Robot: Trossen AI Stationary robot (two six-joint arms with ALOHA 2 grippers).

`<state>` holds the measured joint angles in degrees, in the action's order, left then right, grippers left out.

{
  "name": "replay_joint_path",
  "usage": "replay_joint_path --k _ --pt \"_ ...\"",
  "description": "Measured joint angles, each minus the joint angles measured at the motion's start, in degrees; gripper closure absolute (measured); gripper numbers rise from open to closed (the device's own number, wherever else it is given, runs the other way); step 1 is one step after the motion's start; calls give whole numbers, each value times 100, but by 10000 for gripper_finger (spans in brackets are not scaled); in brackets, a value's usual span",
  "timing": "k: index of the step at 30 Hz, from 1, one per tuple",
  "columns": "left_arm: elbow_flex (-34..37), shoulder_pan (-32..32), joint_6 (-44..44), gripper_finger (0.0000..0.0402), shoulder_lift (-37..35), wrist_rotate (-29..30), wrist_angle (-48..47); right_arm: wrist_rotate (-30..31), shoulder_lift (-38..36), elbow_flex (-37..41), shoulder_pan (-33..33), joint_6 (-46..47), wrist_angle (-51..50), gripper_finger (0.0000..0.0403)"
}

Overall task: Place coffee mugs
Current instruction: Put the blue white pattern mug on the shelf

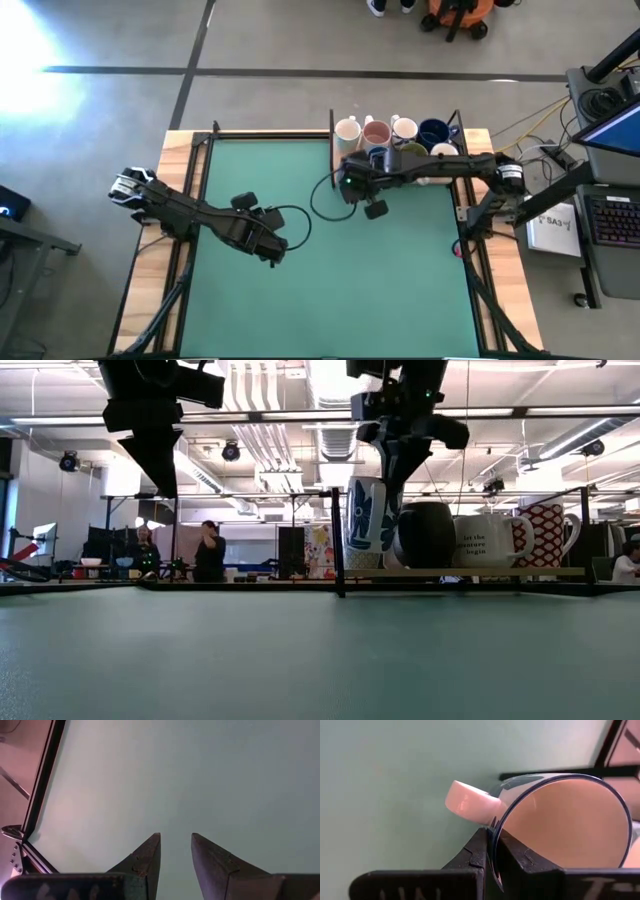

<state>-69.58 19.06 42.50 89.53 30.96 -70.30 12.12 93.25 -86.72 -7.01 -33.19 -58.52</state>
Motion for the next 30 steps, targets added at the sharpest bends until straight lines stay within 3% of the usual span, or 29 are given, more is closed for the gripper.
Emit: replay_joint_path --k 30 --pt "0 -4 -28 310 1 0 2 -205 61 35 -781 -339 354 385"
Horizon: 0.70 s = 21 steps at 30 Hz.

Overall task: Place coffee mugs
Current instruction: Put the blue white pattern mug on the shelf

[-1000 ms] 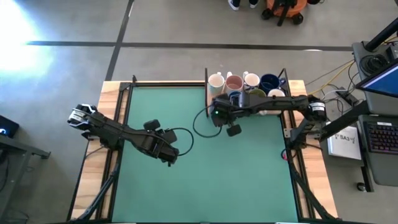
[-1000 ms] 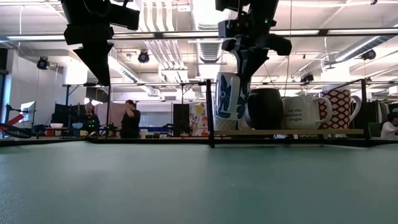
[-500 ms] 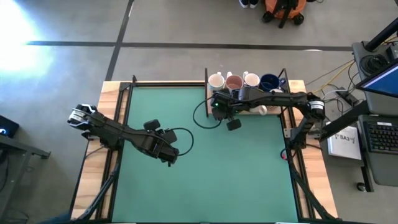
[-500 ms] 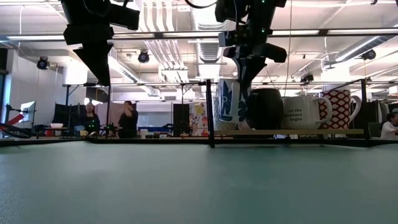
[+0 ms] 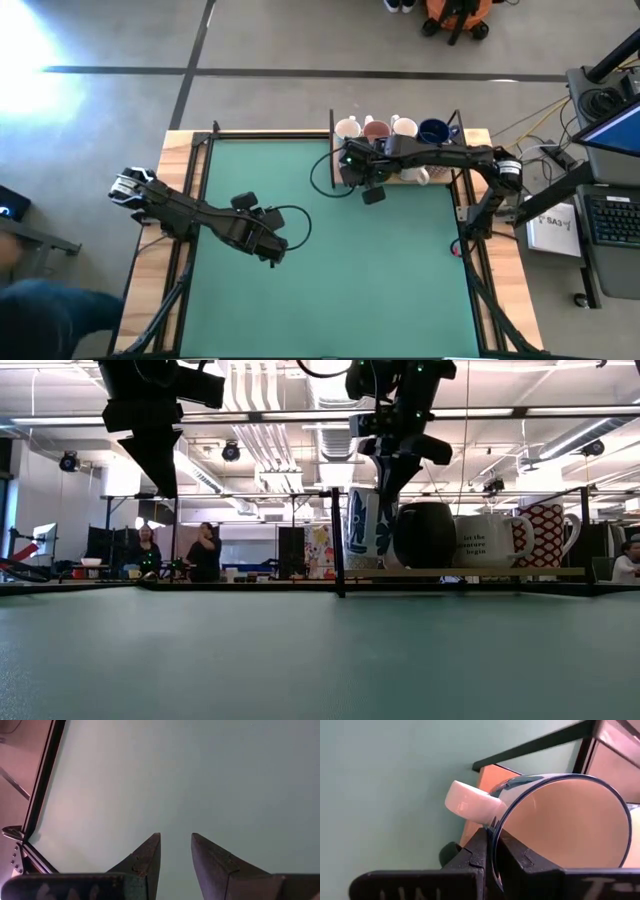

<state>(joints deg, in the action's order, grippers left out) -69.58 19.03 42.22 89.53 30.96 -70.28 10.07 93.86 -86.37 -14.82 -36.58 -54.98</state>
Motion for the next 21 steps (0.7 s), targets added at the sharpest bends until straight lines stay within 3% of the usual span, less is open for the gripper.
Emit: replay_joint_path --k 21 --pt "-2 0 -70 310 -2 -2 31 -279 0 276 -272 75 351 385"
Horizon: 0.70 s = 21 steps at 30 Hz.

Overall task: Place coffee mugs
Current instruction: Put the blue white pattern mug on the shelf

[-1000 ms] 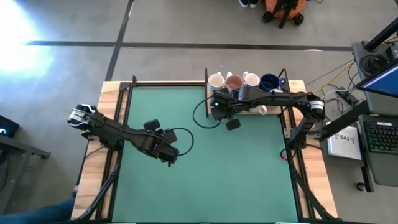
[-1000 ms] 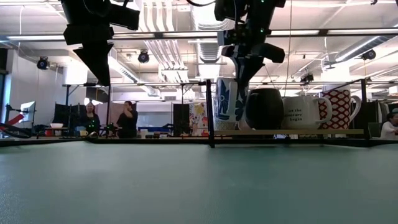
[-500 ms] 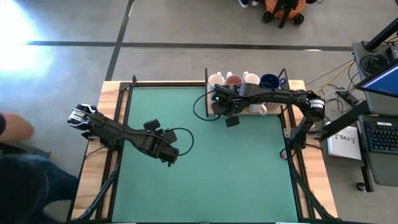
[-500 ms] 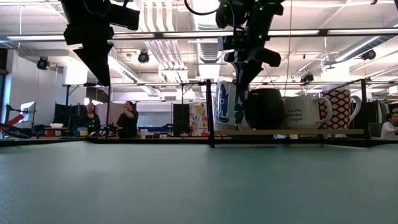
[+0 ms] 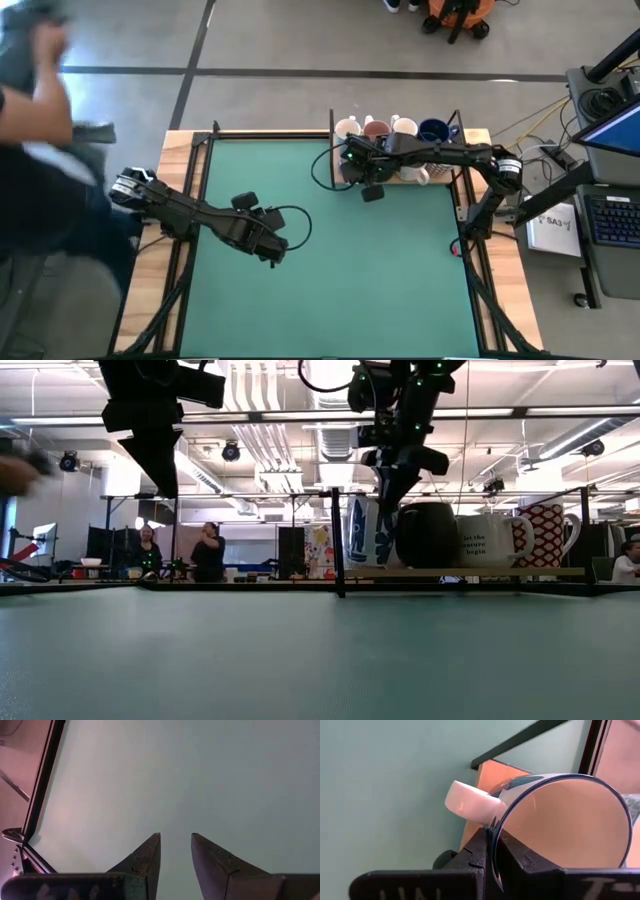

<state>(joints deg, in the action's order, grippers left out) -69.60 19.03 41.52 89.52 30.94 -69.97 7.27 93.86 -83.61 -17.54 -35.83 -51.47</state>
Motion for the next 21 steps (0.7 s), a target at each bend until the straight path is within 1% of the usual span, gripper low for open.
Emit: replay_joint_path --k 16,21 --pt "0 0 -50 310 1 -2 44 10 0 35 -2 50 143 384" --pt "0 0 -50 310 0 -2 52 12 0 35 -2 76 150 365"
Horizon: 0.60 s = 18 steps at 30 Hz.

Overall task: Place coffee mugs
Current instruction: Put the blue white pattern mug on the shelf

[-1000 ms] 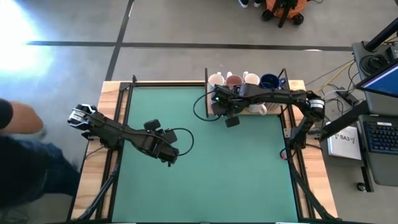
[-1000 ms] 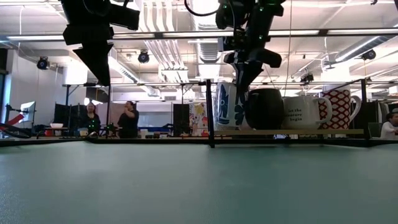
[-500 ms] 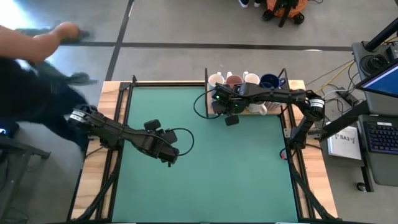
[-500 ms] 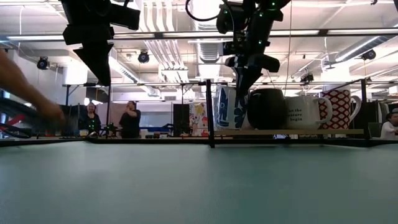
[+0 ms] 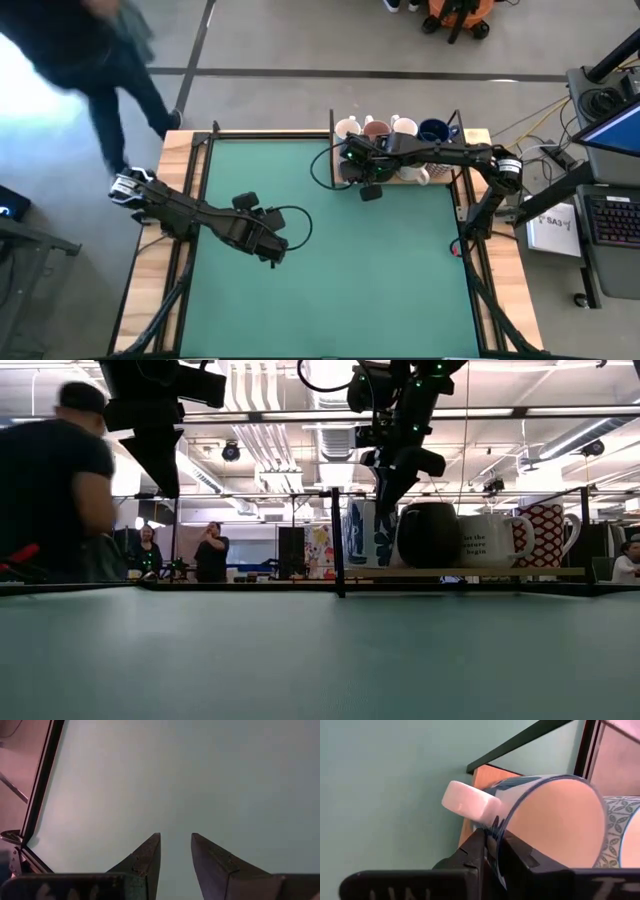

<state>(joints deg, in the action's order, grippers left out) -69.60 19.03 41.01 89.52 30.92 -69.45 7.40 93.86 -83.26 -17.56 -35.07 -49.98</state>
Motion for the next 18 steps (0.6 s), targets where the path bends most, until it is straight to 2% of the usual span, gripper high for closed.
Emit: replay_joint_path --k 6,18 --pt "0 0 0 310 0 -2 0 13 0 -2 0 -2 18 346" --pt "0 0 0 310 1 -7 2 13 0 -2 2 49 314 343"
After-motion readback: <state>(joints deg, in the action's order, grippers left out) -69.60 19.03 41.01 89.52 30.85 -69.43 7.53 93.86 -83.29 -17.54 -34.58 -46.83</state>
